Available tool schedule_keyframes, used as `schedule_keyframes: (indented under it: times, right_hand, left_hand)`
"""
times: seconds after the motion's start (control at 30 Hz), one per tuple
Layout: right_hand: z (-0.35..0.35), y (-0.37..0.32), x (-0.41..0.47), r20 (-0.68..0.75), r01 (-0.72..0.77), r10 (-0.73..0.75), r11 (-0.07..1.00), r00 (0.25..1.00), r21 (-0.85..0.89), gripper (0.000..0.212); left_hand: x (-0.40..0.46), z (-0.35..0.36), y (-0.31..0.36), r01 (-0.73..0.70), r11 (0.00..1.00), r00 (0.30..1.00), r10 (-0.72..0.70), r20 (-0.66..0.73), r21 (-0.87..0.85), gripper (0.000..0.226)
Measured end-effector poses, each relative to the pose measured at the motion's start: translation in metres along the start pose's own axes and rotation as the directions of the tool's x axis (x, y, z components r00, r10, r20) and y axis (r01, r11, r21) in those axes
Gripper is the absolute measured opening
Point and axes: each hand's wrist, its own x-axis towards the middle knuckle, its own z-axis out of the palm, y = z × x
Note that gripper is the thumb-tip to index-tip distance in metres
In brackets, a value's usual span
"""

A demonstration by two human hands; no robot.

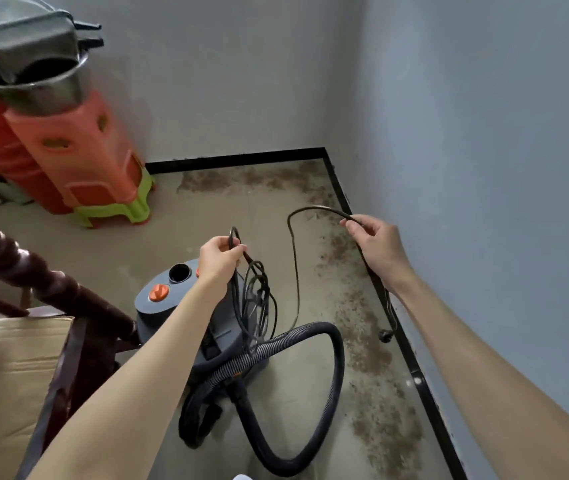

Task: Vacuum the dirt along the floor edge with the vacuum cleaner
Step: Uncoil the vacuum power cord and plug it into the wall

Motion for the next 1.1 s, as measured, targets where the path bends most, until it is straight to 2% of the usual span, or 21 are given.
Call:
schedule_keyframes:
  times: [0.17, 0.33, 0.47, 0.53, 0.6, 0.67, 0.77, 0.83, 0.87, 0.97, 1.1]
  right_hand:
    - [0.004, 0.003, 0.015, 0.006, -0.010, 0.010, 0.999, 1.000, -0.051, 0.018]
    - [0.009, 0.001, 0.029, 0.011, 0.033, -0.032, 0.994, 0.999, -0.108, 0.018]
    - [0.010, 0.001, 0.037, 0.072, 0.086, -0.073, 0.978, 0.995, -0.190, 0.016]
    - [0.009, 0.000, 0.040, 0.091, 0.104, -0.088, 0.975, 0.992, -0.196, 0.016]
    - [0.006, 0.000, 0.046, 0.106, 0.132, -0.114, 0.974, 0.988, -0.182, 0.017]
    - [0.002, -0.002, 0.049, 0.144, 0.171, -0.147, 0.970, 0.979, -0.174, 0.017]
    - [-0.009, 0.000, 0.052, 0.257, 0.254, -0.186, 0.930, 0.948, -0.264, 0.019]
    - [-0.020, 0.004, 0.052, 0.308, 0.296, -0.204, 0.911, 0.929, -0.289, 0.020]
    - [-0.026, 0.006, 0.052, 0.304, 0.301, -0.217, 0.917, 0.927, -0.262, 0.020]
    - [-0.055, 0.008, 0.058, 0.299, 0.314, -0.245, 0.925, 0.922, -0.213, 0.018]
    - [-0.103, 0.027, 0.072, 0.324, 0.297, -0.199, 0.910, 0.925, -0.290, 0.015]
  left_hand:
    - [0.021, 0.009, 0.002, 0.023, 0.999, 1.000, -0.023, 0.000, 0.032, 0.016]
    - [0.043, 0.007, 0.007, 0.089, 0.993, 0.991, -0.080, 0.105, -0.082, 0.026]
    - [0.049, 0.009, 0.009, 0.100, 0.983, 0.991, -0.084, 0.106, -0.153, 0.045]
    - [0.048, 0.011, 0.014, 0.027, 0.993, 0.995, -0.016, 0.101, -0.115, 0.049]
    - [0.041, 0.017, 0.023, -0.114, 0.993, 0.980, 0.112, 0.168, 0.006, 0.044]
    - [0.029, 0.030, 0.033, -0.298, 0.947, 0.916, 0.249, 0.314, 0.119, 0.044]
    - [0.006, 0.059, 0.046, -0.546, 0.802, 0.780, 0.382, 0.496, 0.242, 0.048]
    - [-0.007, 0.080, 0.047, -0.642, 0.706, 0.718, 0.414, 0.560, 0.301, 0.042]
    - [-0.013, 0.090, 0.045, -0.654, 0.686, 0.710, 0.411, 0.572, 0.319, 0.035]
    - [-0.032, 0.115, 0.041, -0.581, 0.754, 0.777, 0.402, 0.484, 0.306, 0.010]
    - [-0.052, 0.145, 0.049, -0.506, 0.846, 0.840, 0.438, 0.321, 0.168, 0.012]
